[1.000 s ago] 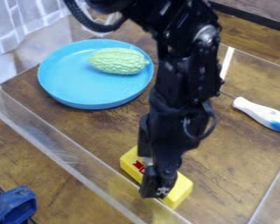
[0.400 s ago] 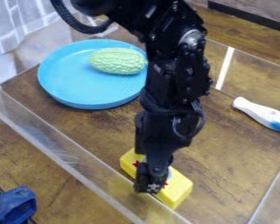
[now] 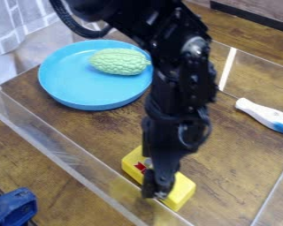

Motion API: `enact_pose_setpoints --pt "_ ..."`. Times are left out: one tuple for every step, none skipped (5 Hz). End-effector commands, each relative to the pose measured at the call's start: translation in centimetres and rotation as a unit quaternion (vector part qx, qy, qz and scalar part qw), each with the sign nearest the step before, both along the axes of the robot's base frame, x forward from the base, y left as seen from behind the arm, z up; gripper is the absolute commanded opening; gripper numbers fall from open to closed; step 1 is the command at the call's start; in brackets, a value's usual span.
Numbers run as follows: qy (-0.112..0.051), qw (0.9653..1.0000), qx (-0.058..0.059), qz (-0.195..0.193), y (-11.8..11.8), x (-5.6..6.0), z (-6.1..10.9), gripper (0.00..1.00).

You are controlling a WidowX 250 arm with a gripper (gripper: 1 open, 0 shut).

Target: Put the white object in the blue tray

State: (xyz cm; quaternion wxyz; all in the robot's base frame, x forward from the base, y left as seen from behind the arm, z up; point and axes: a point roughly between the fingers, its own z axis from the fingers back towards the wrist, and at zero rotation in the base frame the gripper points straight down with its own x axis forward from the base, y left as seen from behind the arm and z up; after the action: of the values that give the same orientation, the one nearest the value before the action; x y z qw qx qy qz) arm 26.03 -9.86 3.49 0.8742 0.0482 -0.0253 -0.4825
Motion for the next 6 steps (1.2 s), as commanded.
enact_pose_setpoints --pt "-0.015 0.9997 -0.002 -0.020 -1.6 0.7 -0.7 1.00" --pt "-0.019 0.9998 -0.001 -0.009 -1.4 2.1 -0.6 1.00" --pt "-0.023 0.9997 0.003 0.001 -1.0 3.3 -0.1 1.00" --pt "-0.024 0.9996 0.004 0.014 -0.6 4.5 0.2 1.00" --pt "-0.029 0.9988 0.004 0.040 -0.9 3.9 0.2 1.00" --pt "-0.030 0.9974 0.002 0.065 -1.2 3.2 0.1 1.00"
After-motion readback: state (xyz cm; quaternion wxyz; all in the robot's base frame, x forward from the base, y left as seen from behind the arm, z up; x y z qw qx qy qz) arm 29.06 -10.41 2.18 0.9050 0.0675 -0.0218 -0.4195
